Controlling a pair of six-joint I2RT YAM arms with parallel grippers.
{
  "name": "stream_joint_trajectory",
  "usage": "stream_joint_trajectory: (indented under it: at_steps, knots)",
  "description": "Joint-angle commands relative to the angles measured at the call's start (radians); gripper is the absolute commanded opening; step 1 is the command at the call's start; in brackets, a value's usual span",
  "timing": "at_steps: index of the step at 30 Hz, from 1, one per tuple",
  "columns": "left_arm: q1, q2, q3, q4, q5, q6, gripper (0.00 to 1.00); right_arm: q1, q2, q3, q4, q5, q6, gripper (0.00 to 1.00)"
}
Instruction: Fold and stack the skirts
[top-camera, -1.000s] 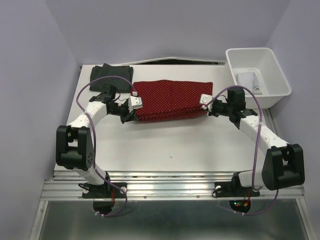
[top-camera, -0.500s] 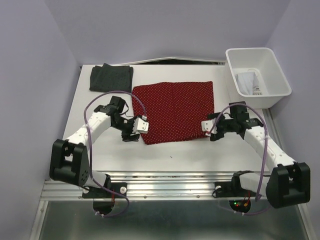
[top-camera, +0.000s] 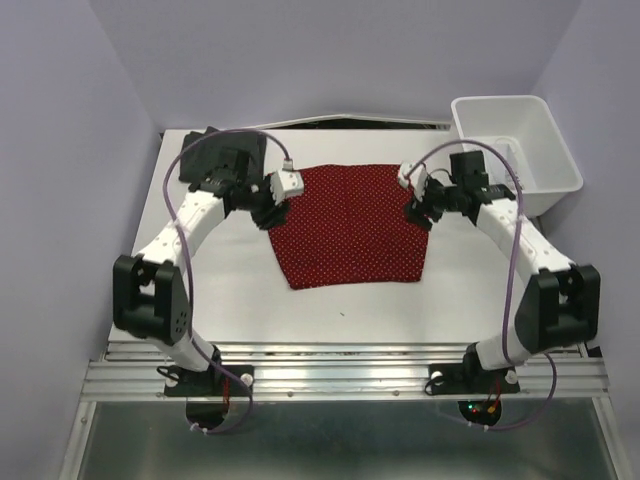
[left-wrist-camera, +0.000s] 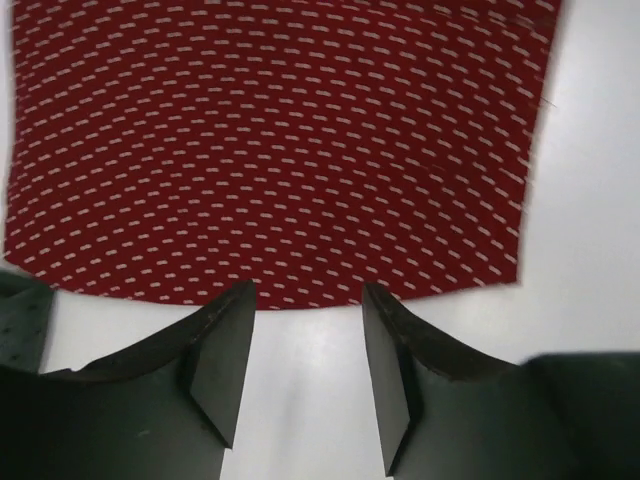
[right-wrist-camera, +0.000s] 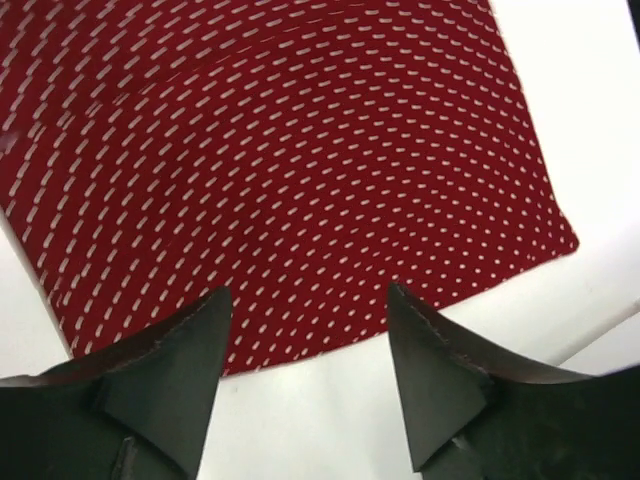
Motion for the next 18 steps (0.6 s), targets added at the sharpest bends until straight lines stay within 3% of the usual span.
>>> stream_joint_trajectory:
  at_steps: [1, 3, 7, 13, 16, 18]
  knots:
    - [0.025, 0.23, 0.227, 0.226, -0.126, -0.468, 0.56, 0.013, 0.192, 0.253, 0.033, 0.109, 0.509, 0.65]
    - [0.027, 0.367, 0.362, 0.252, -0.2, -0.56, 0.53, 0.029, 0.295, 0.293, 0.04, 0.157, 0.584, 0.58]
    - [0.025, 0.554, 0.57, 0.243, -0.297, -0.593, 0.52, 0.079, 0.425, 0.355, 0.034, 0.233, 0.617, 0.52]
    - [0.015, 0.709, 0.678, 0.124, -0.407, -0.54, 0.5, 0.079, 0.559, 0.373, 0.026, 0.419, 0.524, 0.52]
    - [0.008, 0.723, 0.642, 0.056, -0.442, -0.489, 0.41, 0.079, 0.589, 0.366, 0.02, 0.491, 0.47, 0.52]
    - [0.002, 0.643, 0.481, 0.108, -0.473, -0.454, 0.38, 0.079, 0.615, 0.375, 0.022, 0.555, 0.423, 0.52]
